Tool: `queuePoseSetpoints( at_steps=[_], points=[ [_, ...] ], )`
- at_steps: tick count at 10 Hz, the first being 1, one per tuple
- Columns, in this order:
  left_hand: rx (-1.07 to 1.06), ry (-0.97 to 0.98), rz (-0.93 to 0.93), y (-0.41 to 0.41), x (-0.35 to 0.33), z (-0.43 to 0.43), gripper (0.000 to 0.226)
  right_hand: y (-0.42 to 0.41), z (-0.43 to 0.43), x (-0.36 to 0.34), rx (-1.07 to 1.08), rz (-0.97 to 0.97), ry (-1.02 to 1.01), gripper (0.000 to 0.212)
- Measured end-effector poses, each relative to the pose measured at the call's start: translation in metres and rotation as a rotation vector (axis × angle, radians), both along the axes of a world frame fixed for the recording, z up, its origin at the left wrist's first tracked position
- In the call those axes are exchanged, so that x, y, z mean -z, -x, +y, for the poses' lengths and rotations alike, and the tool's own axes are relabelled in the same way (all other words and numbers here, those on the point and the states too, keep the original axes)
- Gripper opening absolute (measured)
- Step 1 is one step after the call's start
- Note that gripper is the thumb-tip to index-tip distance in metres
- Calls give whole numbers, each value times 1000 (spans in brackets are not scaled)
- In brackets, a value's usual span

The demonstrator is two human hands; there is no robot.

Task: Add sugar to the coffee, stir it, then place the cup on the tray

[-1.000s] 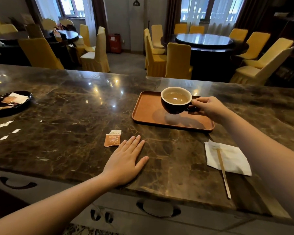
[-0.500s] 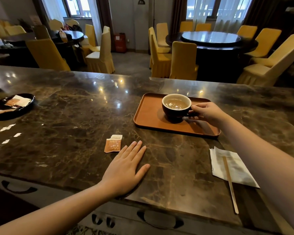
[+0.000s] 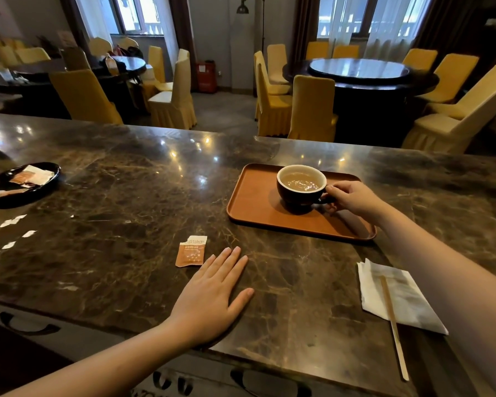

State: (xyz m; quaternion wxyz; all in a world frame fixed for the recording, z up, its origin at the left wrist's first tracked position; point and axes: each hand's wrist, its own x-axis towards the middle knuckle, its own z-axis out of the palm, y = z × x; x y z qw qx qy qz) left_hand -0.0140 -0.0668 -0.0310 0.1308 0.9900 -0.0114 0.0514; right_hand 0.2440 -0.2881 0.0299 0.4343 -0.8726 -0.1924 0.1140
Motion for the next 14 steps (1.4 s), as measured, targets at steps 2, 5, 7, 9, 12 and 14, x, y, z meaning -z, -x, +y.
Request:
queuePoseSetpoints(
  at_steps=[2,5,7,9,12,14],
  points=[
    [2,-9,10,0,-2,-1,62,1,1,4,-8,-45,-82,27],
    [6,15,-1,0,-2,0,63,-3,0,8,-10,-75,-101,27],
    [1,11,5,0,-3,0,64,-3,-2,8,-4,-65,-115,28],
    [3,10,17,-1,-2,-1,63,-4,0,7,0,-62,-111,27],
    [-6,4,30,-1,-3,-1,65,2,4,5,33,70,-176,27],
    [4,-27,81,0,-5,-3,68,12,3,6,139,201,-255,39]
  ],
)
